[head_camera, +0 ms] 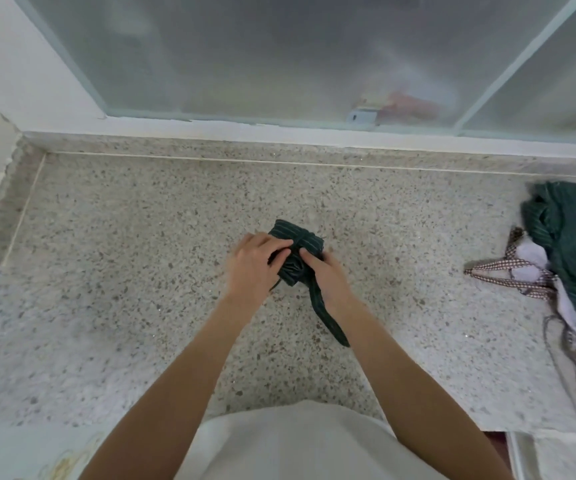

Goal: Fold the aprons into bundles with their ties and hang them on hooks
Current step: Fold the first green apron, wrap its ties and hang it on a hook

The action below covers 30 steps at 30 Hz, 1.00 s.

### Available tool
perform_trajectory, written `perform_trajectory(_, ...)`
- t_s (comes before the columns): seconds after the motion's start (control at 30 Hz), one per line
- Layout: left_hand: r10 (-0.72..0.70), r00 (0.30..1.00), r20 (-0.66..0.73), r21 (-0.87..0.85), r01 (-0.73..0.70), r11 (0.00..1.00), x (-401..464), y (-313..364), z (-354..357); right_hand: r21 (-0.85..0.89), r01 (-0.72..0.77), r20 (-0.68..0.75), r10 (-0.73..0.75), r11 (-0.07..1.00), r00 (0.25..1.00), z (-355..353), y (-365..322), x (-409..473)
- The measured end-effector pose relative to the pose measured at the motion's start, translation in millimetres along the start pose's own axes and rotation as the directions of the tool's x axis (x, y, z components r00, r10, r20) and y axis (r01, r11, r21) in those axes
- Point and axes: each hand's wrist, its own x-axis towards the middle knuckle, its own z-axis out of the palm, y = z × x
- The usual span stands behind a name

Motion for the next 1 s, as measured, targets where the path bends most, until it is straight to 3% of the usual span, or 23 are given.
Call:
perform_trajectory(0.1, -0.154, 0.972, 0.178, -0.043, 0.164, 0.986, 10.2, -10.5, 27.6, -0.092, -0.043, -0.092, 0.034, 0.995, 0.995, -6.6, 5.4, 24.0)
perform_trajectory(0.2, -0.178, 0.953, 0.247, -0.055, 0.197, 0.979, 17.8, -13.3, 48.8, -0.319, -0.044, -0.185, -0.017, 0.947, 0.983, -13.0, 8.1, 36.7)
perform_trajectory(0.23, -0.168, 0.954, 0.247, -0.059, 0.188, 0.98, 19.1, -13.0, 54.1, -0.491, -0.008, -0.208, -0.108, 0.871, 0.972, -16.5, 10.5, 39.7)
perform_trajectory(0.3, -0.131, 0.965, 0.226, -0.051, 0.146, 0.988, 19.3, -11.0, 60.4, -0.787, 0.078, -0.185, -0.355, 0.612, 0.916, -25.4, 13.7, 40.8)
perform_trajectory(0.37, -0.088, 0.975, 0.205, -0.021, 0.095, 0.995, 19.2, -9.8, 63.0, -0.879, 0.256, -0.048, -0.61, 0.401, 0.791, -33.3, 10.3, 39.7)
perform_trajectory(0.43, -0.044, 0.98, 0.195, -0.029, 0.051, 0.998, 18.6, -10.6, 63.0, -0.847, 0.481, 0.178, -0.73, 0.228, 0.66, -35.3, 3.9, 37.0)
perform_trajectory(0.53, -0.001, 0.989, 0.145, -0.064, 0.011, 0.998, 8.5, -17.6, 60.3, -0.76, 0.645, 0.458, -0.642, 0.075, 0.614, -30.2, -4.1, 37.4)
perform_trajectory(0.67, -0.141, 0.989, 0.043, -0.055, 0.143, 0.988, -23.2, -28.5, 50.1, -0.776, 0.605, 0.59, -0.541, -0.175, 0.6, -25.5, -14.0, 44.2)
perform_trajectory(0.77, -0.144, 0.962, 0.232, 0.023, 0.143, 0.99, -43.1, -32.8, 54.4, -0.756, 0.549, 0.651, -0.501, -0.356, 0.571, -21.7, -21.1, 44.9)
perform_trajectory(0.87, -0.227, 0.882, 0.413, 0.169, 0.171, 0.971, -51.0, -36.0, 59.9, -0.716, 0.57, 0.698, -0.439, -0.403, 0.566, -10.6, -23.1, 43.8)
perform_trajectory(1.0, -0.216, 0.889, 0.405, 0.185, 0.151, 0.971, -48.1, -35.0, 59.2, -0.703, 0.578, 0.71, -0.364, -0.415, 0.603, -5.1, -22.9, 41.6)
